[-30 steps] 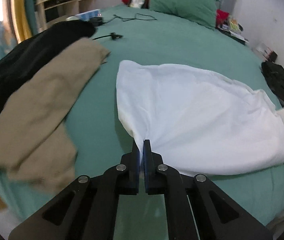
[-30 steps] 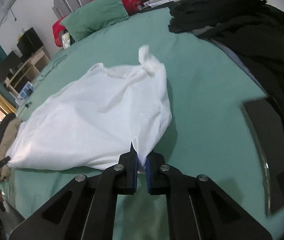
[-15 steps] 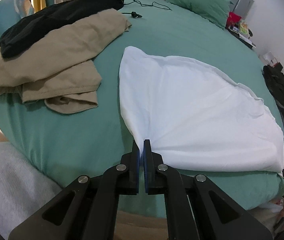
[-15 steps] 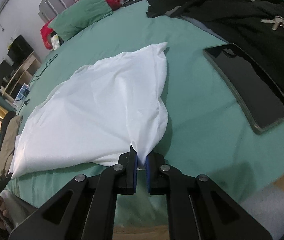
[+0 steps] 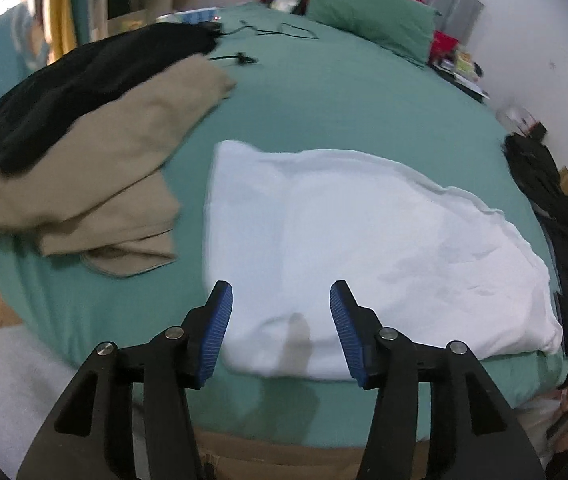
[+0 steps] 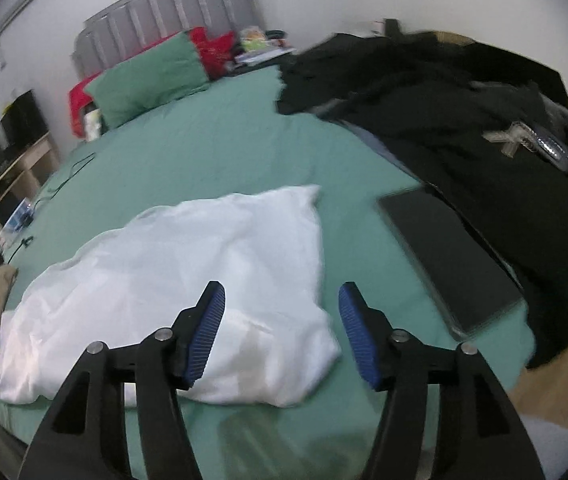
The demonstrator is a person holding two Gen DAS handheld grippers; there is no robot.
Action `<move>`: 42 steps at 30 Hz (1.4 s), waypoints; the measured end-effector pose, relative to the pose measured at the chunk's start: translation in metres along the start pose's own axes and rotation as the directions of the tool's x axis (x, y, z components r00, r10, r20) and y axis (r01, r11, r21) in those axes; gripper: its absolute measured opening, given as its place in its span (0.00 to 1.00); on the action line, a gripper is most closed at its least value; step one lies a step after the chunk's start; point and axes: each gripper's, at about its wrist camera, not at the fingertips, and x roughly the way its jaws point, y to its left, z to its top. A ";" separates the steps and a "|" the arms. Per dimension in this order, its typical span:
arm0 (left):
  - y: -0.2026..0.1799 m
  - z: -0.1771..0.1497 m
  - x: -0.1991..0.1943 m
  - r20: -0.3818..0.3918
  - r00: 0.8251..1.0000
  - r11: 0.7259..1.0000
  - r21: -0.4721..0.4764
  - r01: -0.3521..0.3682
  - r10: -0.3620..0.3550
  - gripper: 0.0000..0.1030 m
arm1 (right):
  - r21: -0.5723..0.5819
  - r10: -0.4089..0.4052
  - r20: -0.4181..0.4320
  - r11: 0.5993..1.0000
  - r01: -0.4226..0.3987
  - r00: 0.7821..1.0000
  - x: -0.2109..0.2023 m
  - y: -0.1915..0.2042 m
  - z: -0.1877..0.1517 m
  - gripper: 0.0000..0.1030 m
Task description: Fold large clothes
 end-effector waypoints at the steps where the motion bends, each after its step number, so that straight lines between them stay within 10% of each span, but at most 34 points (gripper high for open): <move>1: -0.009 0.002 0.003 0.000 1.000 1.000 0.017 0.014 -0.014 0.53 | -0.016 0.014 -0.003 1.000 -0.014 1.000 0.004 0.006 0.002 0.58; 12: -0.129 0.028 0.042 0.063 0.984 0.943 0.301 0.140 -0.166 0.60 | -0.079 0.163 -0.077 0.982 -0.169 0.984 0.068 0.052 0.028 0.58; 17: -0.190 0.045 0.091 -0.122 0.975 0.884 0.412 0.220 -0.186 0.60 | -0.028 0.179 -0.108 0.983 -0.183 0.978 0.082 0.043 0.027 0.58; 28: -0.242 0.085 0.172 -0.220 0.972 0.926 0.344 0.153 -0.079 0.60 | 0.100 0.237 -0.194 0.970 -0.221 0.952 0.094 0.013 0.023 0.58; 35: -0.218 0.109 0.190 -0.072 0.992 0.958 0.273 -0.084 0.108 0.60 | 0.079 0.189 -0.215 0.981 -0.176 0.958 0.100 0.014 0.027 0.58; 42: -0.187 0.107 0.147 -0.016 0.995 0.972 0.215 -0.097 0.102 0.60 | 0.040 0.133 -0.185 0.991 -0.128 0.974 0.091 0.014 0.031 0.58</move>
